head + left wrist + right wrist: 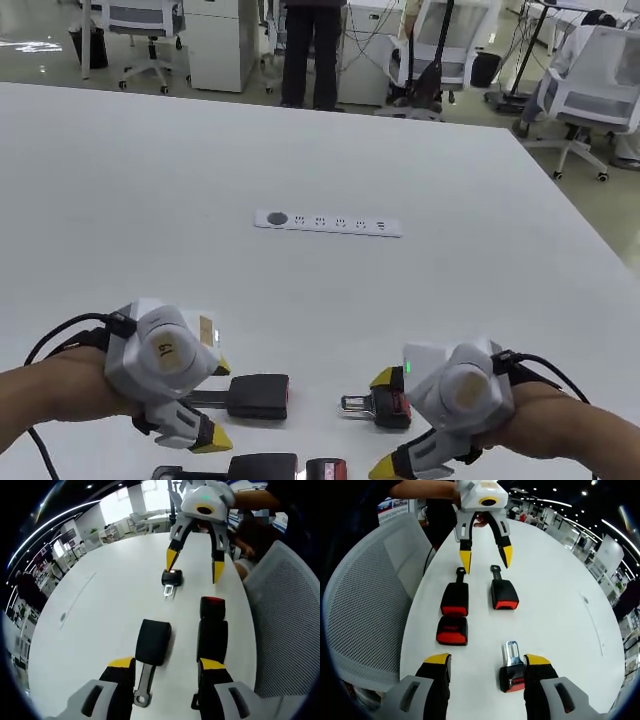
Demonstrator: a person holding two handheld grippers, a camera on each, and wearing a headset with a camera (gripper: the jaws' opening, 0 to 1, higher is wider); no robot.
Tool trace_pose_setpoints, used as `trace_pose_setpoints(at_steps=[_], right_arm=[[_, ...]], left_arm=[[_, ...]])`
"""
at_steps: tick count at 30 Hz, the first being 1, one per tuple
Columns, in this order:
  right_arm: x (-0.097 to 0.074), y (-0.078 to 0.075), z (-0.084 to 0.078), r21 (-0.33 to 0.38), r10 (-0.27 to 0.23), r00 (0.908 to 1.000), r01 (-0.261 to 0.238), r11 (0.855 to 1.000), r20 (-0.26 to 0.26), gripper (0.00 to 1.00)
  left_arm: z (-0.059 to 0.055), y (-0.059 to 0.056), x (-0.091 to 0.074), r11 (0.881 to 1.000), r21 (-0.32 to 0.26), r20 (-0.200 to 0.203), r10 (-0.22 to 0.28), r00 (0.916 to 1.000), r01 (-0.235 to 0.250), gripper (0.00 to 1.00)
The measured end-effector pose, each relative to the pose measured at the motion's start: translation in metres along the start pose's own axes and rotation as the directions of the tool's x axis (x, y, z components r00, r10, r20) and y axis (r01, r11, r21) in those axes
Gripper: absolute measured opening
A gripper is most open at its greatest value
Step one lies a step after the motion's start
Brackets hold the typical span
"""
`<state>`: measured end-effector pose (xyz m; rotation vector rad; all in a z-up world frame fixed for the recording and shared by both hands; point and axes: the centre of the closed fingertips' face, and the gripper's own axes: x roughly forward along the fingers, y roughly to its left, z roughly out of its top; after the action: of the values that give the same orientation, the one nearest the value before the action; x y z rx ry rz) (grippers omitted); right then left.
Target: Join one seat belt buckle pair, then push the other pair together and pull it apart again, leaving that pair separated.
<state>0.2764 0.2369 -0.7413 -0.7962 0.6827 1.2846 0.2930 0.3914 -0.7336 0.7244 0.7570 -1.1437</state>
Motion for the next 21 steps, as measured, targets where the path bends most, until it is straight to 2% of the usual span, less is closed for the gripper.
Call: trace_pose_setpoints(at_steps=[2, 3, 8, 13, 21], right_arm=[[-0.001, -0.005, -0.006, 0.004, -0.002, 0.9999, 0.002, 1.0, -0.011, 0.57], [-0.002, -0.007, -0.009, 0.007, -0.002, 0.9999, 0.002, 1.0, -0.015, 0.57], [-0.003, -0.017, -0.018, 0.011, -0.008, 0.9996, 0.008, 1.0, -0.026, 0.56], [-0.001, -0.026, -0.022, 0.019, -0.014, 0.9994, 0.015, 1.0, -0.032, 0.53], [0.009, -0.042, -0.033, 0.019, -0.029, 0.9983, 0.03, 0.999, -0.051, 0.45]], left_arm=[[0.003, 0.002, 0.001, 1.0, -0.004, 0.001, 0.003, 1.0, -0.003, 0.52], [0.002, 0.007, 0.001, 1.0, -0.006, 0.001, 0.007, 1.0, -0.007, 0.52], [0.003, 0.019, 0.006, 1.0, -0.001, 0.001, 0.017, 0.9999, -0.017, 0.51], [0.005, 0.024, 0.011, 1.0, -0.002, -0.009, 0.018, 0.9998, -0.018, 0.5], [-0.005, 0.028, 0.027, 1.0, 0.009, -0.057, -0.009, 0.9983, 0.009, 0.44]])
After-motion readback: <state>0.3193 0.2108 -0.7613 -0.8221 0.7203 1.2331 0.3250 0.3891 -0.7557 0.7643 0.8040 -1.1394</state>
